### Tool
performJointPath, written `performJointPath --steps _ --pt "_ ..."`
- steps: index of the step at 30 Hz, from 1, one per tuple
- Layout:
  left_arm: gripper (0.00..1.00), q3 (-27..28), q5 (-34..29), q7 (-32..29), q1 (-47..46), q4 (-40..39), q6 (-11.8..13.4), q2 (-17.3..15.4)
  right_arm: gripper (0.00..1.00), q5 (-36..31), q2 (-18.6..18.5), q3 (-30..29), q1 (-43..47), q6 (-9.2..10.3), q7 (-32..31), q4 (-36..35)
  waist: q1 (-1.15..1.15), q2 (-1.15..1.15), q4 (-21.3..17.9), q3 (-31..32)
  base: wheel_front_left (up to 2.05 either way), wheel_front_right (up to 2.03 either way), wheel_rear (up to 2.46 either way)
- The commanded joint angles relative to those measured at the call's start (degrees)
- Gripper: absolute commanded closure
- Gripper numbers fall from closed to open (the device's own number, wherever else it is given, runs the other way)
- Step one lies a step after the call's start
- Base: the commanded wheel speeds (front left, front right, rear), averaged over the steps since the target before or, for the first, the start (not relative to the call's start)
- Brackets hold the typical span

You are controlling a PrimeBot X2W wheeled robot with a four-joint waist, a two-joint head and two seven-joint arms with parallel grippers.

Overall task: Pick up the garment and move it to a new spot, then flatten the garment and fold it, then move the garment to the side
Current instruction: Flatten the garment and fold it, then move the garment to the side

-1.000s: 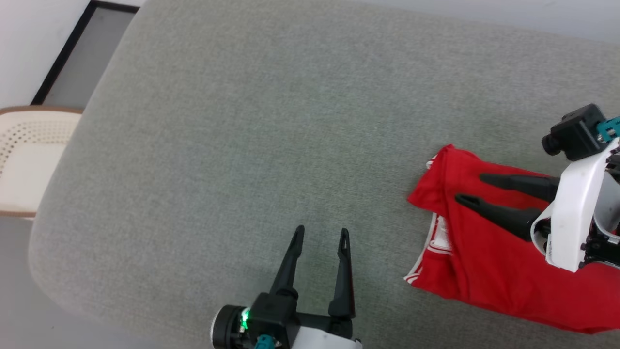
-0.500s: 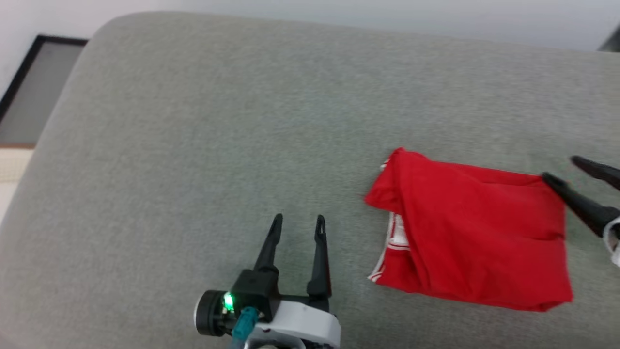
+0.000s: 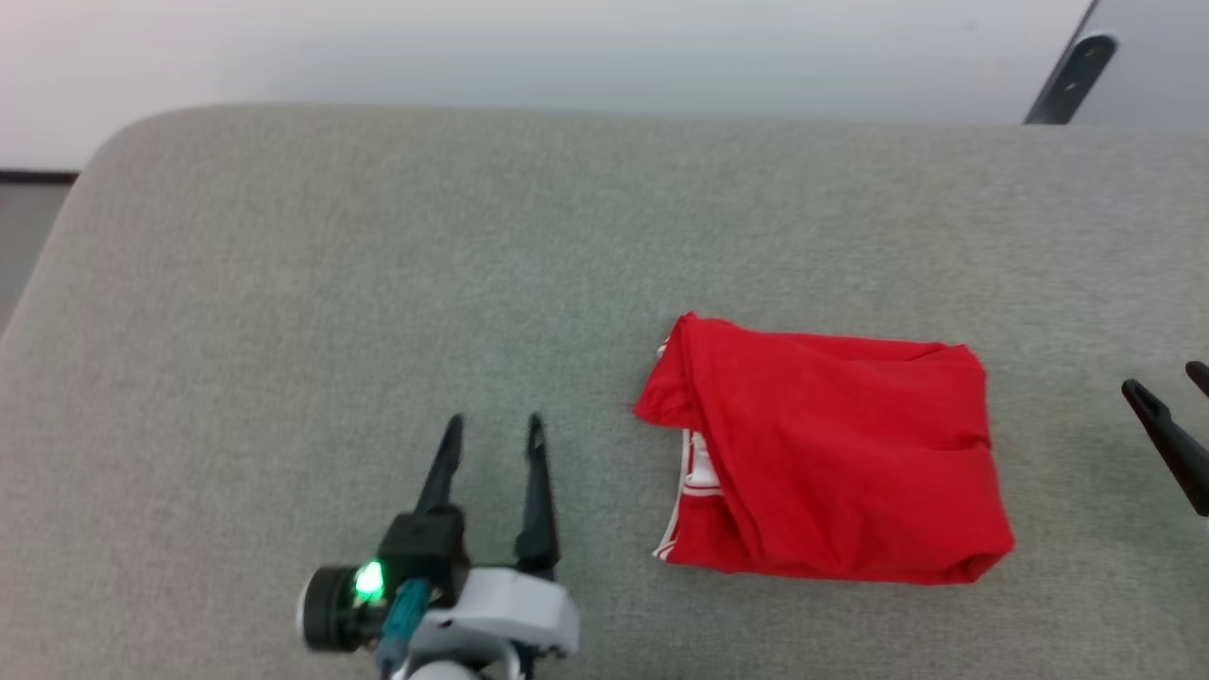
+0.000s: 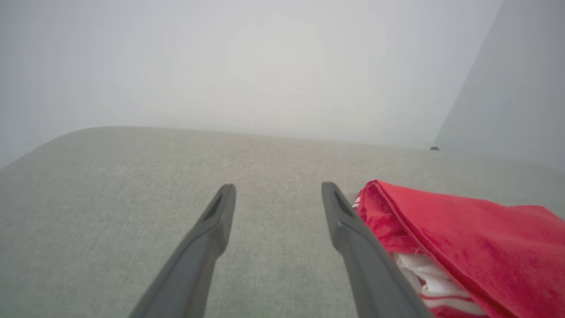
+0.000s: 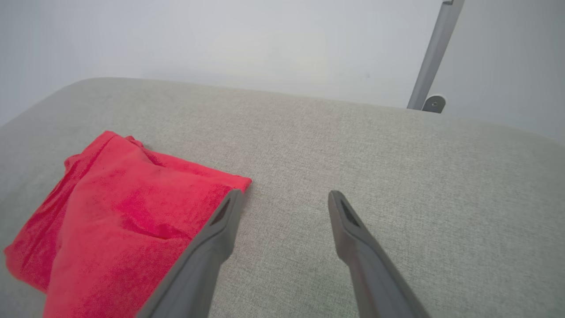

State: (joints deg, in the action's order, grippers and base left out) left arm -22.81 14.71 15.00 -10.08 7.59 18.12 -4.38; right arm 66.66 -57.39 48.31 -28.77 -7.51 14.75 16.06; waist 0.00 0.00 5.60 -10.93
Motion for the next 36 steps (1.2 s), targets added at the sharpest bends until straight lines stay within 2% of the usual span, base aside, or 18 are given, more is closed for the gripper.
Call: performJointPath --steps 1,3,4,14,23,32,36 --pt "0.00 0.98 -0.16 0.21 1.96 -0.10 -0.67 -0.92 0.00 -1.34 1.96 -3.71 2.21 0.04 0.42 0.03 0.00 0.00 -2.18 2.60 0.00 0.00 0.00" --pt "0.00 1.73 -0.21 0.21 3.56 -0.53 -1.00 -1.42 0.00 -3.08 3.62 -7.95 4.59 0.05 0.42 -0.35 0.00 0.00 -2.79 3.64 0.00 0.00 0.00" --pt "0.00 1.73 -0.21 0.21 3.56 -0.53 -1.00 -1.42 0.00 -3.08 3.62 -7.95 4.59 0.05 0.42 -0.35 0.00 0.00 -2.79 3.64 0.00 0.00 0.00" --pt "0.00 4.36 -0.30 0.21 12.67 -4.76 -2.96 -4.05 0.00 -11.99 11.93 -24.26 21.03 0.04 0.45 -4.04 0.00 0.00 -4.45 9.77 0.00 0.00 0.00" --pt "0.00 6.15 -0.42 0.21 20.03 -10.74 -2.63 -5.78 0.00 -16.58 17.54 -34.15 32.65 0.04 -1.49 -9.68 0.00 0.00 -5.91 12.22 0.00 0.00 0.00" --pt "0.00 6.93 0.00 0.18 25.12 -15.19 -1.91 -6.70 0.00 -20.98 24.47 -43.89 39.36 0.04 -5.33 -16.27 0.00 0.00 -6.45 13.54 0.00 0.00 0.00" --pt "0.00 6.41 -0.17 -0.25 26.03 -16.54 -1.74 -6.85 0.00 -23.25 28.17 -46.25 41.36 0.04 -7.33 -19.37 0.00 0.00 -6.16 14.02 0.00 0.00 0.00"
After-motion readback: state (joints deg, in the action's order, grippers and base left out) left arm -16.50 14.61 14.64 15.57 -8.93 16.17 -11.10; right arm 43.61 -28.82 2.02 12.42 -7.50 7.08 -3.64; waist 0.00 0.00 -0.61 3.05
